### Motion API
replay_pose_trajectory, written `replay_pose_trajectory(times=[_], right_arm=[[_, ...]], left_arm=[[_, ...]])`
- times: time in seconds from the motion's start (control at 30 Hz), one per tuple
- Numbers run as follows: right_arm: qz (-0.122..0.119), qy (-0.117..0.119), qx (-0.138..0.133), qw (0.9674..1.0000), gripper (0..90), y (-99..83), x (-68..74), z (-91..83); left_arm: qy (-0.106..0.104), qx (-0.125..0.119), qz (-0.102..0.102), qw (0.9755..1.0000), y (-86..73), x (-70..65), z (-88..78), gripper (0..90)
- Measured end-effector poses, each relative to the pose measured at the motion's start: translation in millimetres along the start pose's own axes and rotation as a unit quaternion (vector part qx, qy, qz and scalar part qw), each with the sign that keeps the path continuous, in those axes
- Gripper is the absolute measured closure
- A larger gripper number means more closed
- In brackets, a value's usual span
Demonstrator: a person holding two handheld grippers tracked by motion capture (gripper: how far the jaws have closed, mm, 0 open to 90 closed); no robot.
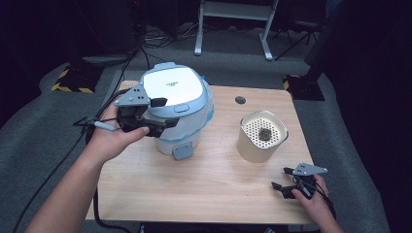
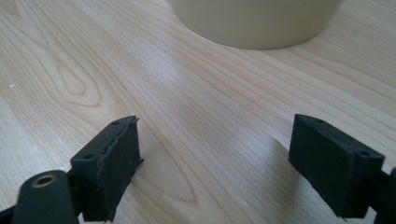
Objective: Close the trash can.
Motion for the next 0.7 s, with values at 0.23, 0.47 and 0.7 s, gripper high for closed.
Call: replay_pose_trajectory(times=[0.23,0.47,0.7], right_arm=[[0.0,0.0,0.0,1.0,16.5,0.0,0.0,0.0],[0.0,0.0,0.0,1.0,16.5,0.0,0.0,0.0],[0.0,0.0,0.0,1.0,16.5,0.0,0.0,0.0]], left_arm=[[0.006,0.003,-0.006,1.0,-18.9,-9.6,-11.5,28.3],[0.017,0.005,-0.007,0.9998,-33.6,-11.8,-19.6,28.3],[0.016,0.005,-0.011,0.9998,-56.6,-17.7,-19.0,27.8]])
Point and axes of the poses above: each handheld gripper's, and its own axes: z roughly forward along the jaws, y roughly out of its top, x roughly to its left, the point moved 9 cm from there along z, roughly forward along the jaws, and after that the axes turned 3 degrees about -y, right-handed, at the moved point
